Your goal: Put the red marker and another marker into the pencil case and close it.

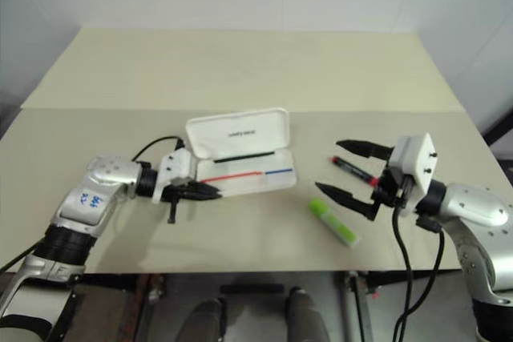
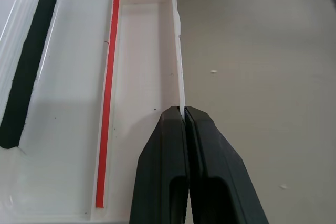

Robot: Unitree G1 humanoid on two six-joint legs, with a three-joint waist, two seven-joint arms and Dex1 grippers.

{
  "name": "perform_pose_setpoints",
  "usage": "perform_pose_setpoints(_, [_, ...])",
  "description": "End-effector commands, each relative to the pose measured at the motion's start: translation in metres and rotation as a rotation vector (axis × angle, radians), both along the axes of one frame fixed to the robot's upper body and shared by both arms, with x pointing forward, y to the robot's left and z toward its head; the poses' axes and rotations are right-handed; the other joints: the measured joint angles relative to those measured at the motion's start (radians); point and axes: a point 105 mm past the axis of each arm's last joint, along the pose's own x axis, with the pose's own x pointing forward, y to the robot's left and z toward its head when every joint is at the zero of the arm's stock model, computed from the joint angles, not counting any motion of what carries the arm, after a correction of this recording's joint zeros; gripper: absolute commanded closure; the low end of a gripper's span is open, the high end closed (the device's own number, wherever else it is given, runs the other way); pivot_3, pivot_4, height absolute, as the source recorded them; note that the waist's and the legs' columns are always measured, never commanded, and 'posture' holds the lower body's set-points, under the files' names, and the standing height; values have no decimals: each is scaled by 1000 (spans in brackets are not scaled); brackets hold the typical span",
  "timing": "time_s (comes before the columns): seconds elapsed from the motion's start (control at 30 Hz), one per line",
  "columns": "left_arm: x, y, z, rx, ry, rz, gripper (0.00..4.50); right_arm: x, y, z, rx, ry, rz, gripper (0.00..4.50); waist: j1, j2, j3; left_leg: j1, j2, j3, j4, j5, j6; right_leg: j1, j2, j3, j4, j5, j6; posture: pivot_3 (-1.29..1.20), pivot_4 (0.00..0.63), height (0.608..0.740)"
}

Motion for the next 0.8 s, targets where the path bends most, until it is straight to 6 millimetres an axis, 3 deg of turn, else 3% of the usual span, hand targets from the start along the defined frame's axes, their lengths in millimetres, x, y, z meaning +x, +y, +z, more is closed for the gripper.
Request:
perform_pose_setpoints(0.03, [-11,-4,9,-7,-24,-77,4493,-5,-3,9,-3,-27,2,0,0,0,0,0,0,0,0,0,0,0,0,0,0,0,0,0,150,740])
perform_pose_setpoints(0.3, [-18,6,3,54,0,-73,4493,-8,0,8,4,-25,0,0,-1,0,0,0,0,0,1,0,0,0,0,0,0,0,0,0,150,740])
perform_pose_setpoints(0.53, [-27,1,-2,47,44,-76,4493,-9,4,8,16,-31,-1,0,-1,0,0,0,0,0,1,0,0,0,0,0,0,0,-1,0,150,740])
perform_pose_setpoints(0.77, [-20,-7,-3,27,35,-53,4493,-10,8,9,22,-36,8,0,-1,0,0,0,0,0,1,0,0,0,0,0,0,0,-1,0,150,740])
perform_pose_setpoints(0.8, [-19,-9,-3,23,31,-50,4301,-10,9,9,23,-36,9,0,0,0,0,0,0,0,1,0,0,0,0,0,0,0,-1,0,150,740])
